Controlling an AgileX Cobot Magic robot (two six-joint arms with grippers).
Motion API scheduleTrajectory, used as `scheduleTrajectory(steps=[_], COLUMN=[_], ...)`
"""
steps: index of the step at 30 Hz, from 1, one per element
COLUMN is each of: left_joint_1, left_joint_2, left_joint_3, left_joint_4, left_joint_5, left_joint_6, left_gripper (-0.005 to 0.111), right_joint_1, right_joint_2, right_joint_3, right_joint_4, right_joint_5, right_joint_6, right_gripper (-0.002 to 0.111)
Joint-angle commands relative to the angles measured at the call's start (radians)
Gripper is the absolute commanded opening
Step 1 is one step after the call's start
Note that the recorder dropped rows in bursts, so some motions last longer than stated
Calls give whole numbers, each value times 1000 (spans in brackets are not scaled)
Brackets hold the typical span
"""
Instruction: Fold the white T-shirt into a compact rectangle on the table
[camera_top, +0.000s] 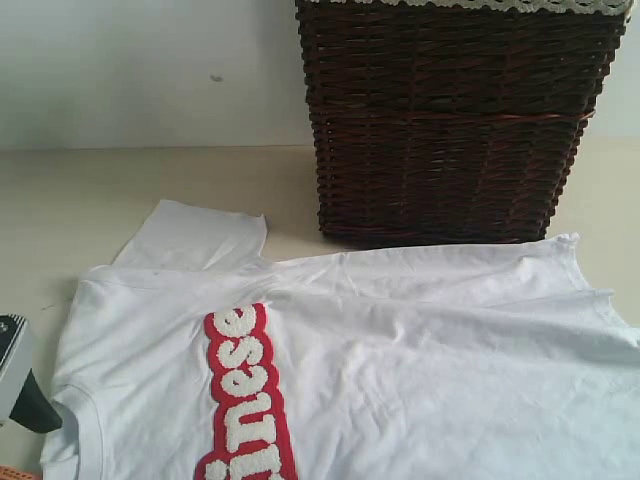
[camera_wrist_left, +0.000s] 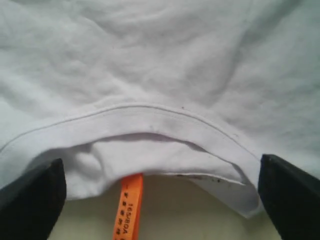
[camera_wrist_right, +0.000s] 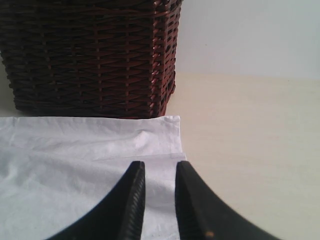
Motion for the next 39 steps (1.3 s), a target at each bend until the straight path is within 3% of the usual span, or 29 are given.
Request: scheduleTrajectory(steps=[1, 7, 16, 39], left_joint_1=[0, -5, -113, -115], left_joint_2=[-4, 6, 71, 221], left_joint_3=[36, 47, 47, 50], left_joint_4=[-57, -57, -53, -16], left_joint_5=[1, -77, -160, -201], left_joint_6=[133, 143, 123, 141], left_gripper=[105, 105, 105, 105], right_joint_1=[0, 0, 0, 0], right_joint_2=[-7, -7, -7, -7], right_joint_3=[6, 6, 6, 6], right_joint_4=[0, 0, 2, -1], right_joint_5=[-10, -10, -10, -10], right_joint_6=[-4, -4, -4, -4], right_gripper=[23, 23, 23, 23])
